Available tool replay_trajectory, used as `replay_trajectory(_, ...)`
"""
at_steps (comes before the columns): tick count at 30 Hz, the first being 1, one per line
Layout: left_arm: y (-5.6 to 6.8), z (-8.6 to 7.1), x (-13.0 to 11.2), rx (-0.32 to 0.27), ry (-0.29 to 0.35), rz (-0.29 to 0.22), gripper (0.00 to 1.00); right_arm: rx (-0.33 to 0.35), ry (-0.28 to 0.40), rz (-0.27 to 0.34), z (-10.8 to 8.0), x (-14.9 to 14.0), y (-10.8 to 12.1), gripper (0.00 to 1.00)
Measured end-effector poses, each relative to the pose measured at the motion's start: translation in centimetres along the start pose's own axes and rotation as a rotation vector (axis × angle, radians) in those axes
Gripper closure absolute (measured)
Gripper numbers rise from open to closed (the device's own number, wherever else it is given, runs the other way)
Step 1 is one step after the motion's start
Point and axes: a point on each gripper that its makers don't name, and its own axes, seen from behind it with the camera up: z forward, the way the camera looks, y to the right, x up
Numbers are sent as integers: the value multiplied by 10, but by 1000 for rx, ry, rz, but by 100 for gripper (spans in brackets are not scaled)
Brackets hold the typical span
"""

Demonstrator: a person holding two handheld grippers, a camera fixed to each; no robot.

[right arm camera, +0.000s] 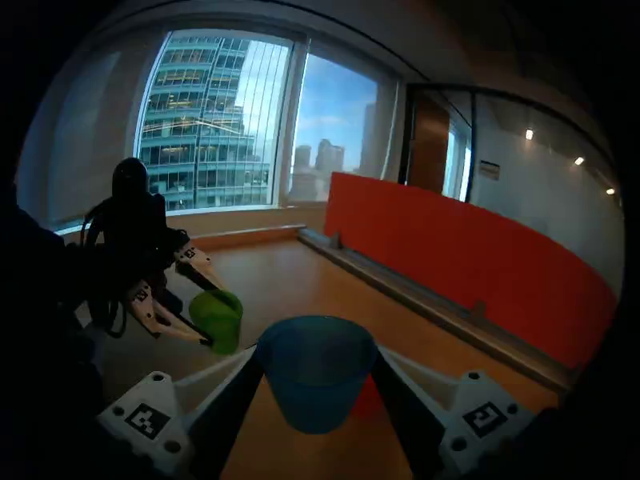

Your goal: Pour water

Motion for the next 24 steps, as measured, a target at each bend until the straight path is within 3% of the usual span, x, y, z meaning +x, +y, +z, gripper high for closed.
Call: replay_trajectory(24, 16, 22, -60, -86, -204, 64, 14, 73, -180, -3, 30, -89, -16, 8)
